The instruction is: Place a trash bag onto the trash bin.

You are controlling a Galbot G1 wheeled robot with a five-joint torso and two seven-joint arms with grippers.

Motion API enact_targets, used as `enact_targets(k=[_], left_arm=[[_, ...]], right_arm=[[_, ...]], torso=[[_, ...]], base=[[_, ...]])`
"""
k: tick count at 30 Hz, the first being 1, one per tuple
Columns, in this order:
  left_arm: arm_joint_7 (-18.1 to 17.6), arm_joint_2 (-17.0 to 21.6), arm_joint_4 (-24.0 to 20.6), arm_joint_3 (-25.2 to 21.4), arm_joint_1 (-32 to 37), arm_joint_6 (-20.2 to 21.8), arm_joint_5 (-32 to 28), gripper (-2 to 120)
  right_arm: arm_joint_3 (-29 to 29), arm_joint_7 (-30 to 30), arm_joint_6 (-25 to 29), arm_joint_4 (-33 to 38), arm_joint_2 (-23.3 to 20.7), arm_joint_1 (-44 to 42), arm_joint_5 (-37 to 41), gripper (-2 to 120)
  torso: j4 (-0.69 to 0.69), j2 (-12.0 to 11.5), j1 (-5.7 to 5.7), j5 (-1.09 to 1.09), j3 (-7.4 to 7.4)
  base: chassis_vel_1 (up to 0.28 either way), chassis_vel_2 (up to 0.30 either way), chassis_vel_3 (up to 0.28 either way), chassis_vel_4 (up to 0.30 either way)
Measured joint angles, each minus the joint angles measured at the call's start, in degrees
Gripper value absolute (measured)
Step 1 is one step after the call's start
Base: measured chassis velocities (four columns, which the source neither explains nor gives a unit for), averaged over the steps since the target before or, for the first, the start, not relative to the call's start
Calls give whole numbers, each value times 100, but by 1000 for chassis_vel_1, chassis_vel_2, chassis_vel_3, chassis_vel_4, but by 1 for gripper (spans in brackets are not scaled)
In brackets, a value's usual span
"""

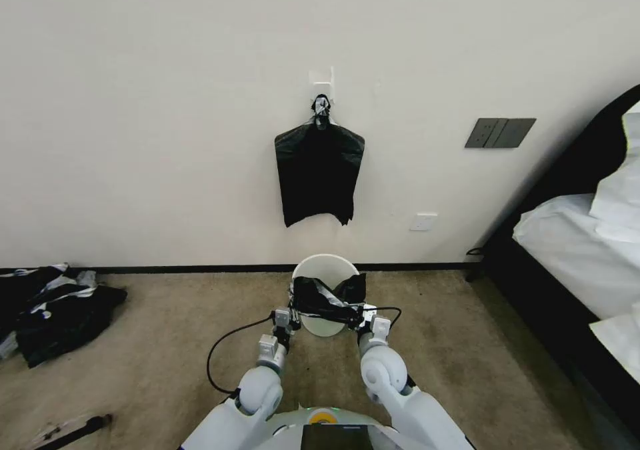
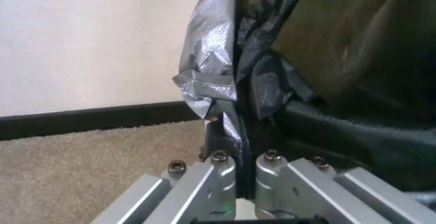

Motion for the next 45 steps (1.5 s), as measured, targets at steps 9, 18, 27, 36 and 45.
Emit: enact_targets(k=[9,18,27,36,45], left_arm=[[74,431,-589,-197,601,180,-14,33],[98,643,-1043,-494,1128,87,69,67],[94,672,-1335,-706,1486,-157,292,96],[172,341,-1624,-1287,1948,-831,706,100],[350,-262,-2241,-2281,2389,-910,1477,100]], right_arm=[[-63,-134,-59,470,-285,-399,-112,46],[2,-208,-67,1102,-576,-817,-217,80],[167,-400,-6,1618,-793,-1277,-329,99],[588,-1438,903,2339,-1211,-2108,-1132,100],[1440,-2763,-122,2448,-2383,-254,382,100]], torso=[[0,0,0,1,0],[1,0,0,0,0],[1,0,0,1,-1],[0,0,0,0,-1],[2,0,0,3,0]], base=[[0,0,0,0],[0,0,0,0],[0,0,0,0],[0,0,0,0],[0,0,0,0]])
